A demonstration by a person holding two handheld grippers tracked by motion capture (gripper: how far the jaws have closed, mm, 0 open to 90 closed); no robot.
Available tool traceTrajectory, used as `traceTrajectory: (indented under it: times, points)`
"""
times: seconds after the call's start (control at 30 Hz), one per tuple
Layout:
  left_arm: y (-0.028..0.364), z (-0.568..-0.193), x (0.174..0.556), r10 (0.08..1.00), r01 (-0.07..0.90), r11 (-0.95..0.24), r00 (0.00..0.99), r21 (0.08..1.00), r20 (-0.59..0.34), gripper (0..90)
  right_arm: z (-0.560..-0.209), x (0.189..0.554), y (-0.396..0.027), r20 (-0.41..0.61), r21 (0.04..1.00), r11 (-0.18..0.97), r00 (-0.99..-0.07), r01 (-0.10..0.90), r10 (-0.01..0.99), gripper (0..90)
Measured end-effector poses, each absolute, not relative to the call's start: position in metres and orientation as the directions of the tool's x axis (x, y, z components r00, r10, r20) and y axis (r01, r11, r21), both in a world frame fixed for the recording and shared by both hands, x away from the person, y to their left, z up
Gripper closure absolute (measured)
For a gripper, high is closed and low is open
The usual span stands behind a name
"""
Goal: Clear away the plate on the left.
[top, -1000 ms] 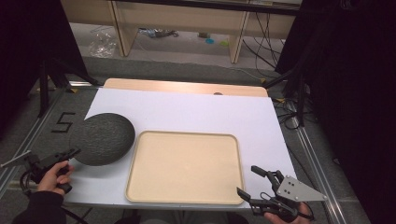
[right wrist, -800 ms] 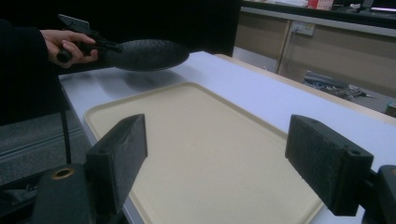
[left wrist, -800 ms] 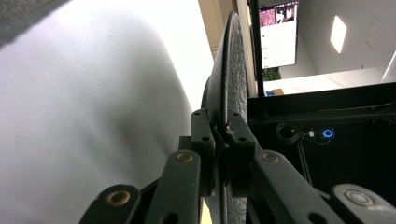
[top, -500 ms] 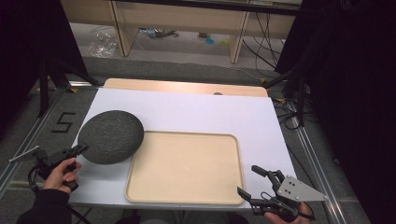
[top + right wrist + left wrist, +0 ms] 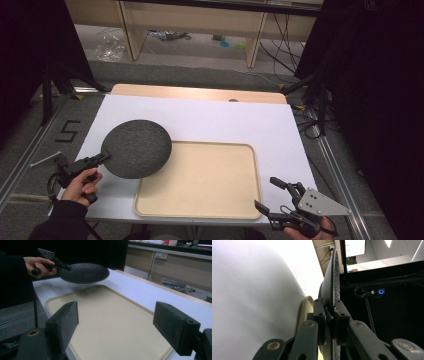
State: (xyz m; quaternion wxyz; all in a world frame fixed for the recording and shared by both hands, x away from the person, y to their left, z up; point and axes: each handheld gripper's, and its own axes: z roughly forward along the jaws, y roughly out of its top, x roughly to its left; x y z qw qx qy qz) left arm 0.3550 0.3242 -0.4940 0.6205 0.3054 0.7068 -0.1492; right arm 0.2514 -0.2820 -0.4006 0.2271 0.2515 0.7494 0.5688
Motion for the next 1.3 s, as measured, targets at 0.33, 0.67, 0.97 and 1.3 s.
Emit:
traceTrajectory:
  times: [0.33,0.67,0.97,1.3]
  points:
    - [0.297,-0.491,0.362,0.267,0.679,0.710,-0.016,0.186,-0.964,84.6,-0.401,0.251,-0.283,-0.049,0.965,0.230,-0.774,0.126,0.632,21.5]
    - [0.270,-0.490,0.366,0.263,0.714,0.674,0.005,0.187,-0.965,84.9,-0.401,0.251,-0.283,-0.056,0.968,0.225,-0.772,0.115,0.633,21.5]
    - [0.239,-0.488,0.369,0.263,0.763,0.620,0.015,0.181,-0.965,85.0,-0.400,0.251,-0.283,-0.049,0.969,0.219,-0.772,0.118,0.634,21.5]
    - [0.203,-0.488,0.371,0.298,0.827,0.529,0.028,0.189,-0.954,84.6,-0.400,0.250,-0.284,-0.041,0.968,0.216,-0.771,0.127,0.636,21.5]
